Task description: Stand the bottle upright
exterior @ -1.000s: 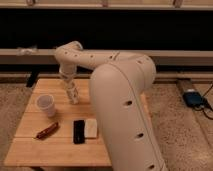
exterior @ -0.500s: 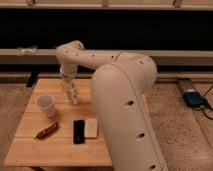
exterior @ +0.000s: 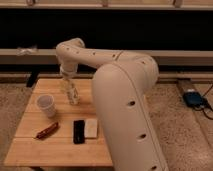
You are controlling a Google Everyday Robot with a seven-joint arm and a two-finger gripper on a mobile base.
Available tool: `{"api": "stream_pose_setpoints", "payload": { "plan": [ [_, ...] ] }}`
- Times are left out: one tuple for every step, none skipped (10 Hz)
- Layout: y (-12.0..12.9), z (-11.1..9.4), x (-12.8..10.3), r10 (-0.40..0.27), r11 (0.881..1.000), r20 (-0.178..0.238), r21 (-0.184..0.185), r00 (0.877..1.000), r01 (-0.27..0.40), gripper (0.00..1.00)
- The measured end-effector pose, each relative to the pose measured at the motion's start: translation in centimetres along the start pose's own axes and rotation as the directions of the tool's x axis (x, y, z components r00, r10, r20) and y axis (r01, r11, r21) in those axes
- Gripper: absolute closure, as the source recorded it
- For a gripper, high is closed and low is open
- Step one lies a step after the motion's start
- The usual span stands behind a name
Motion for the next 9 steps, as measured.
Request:
{"api": "stream_pose_setpoints", "payload": {
  "plan": [
    [0.1,-0.1,-0.2,-0.003,1.0,0.013,0.004,1.0,0.003,0.27],
    [0.2,-0.3,-0.4,-0.01,1.0,0.028,0.013,1.0,0.01,0.27],
    [0.4,-0.5,-0.8,-0.016,1.0,0.043,0.023,0.999,0.015,0.27],
    [0.5,-0.7,-1.1,-0.02,0.999,0.051,0.031,0.999,0.018,0.27],
    [0.6,-0.9,-1.3,-0.031,0.999,0.052,0.041,0.998,0.029,0.27],
    [0.7,-1.2,-1.6,-0.043,0.998,0.05,0.054,0.998,0.04,0.27],
    [0.8,-1.3,-1.9,-0.041,0.998,0.052,0.056,0.998,0.038,0.27],
    [0.7,-1.3,-1.8,-0.042,0.998,0.052,0.057,0.998,0.039,0.27],
    [0.6,-1.1,-1.7,-0.044,0.997,0.052,0.059,0.998,0.041,0.27]
  ]
}}
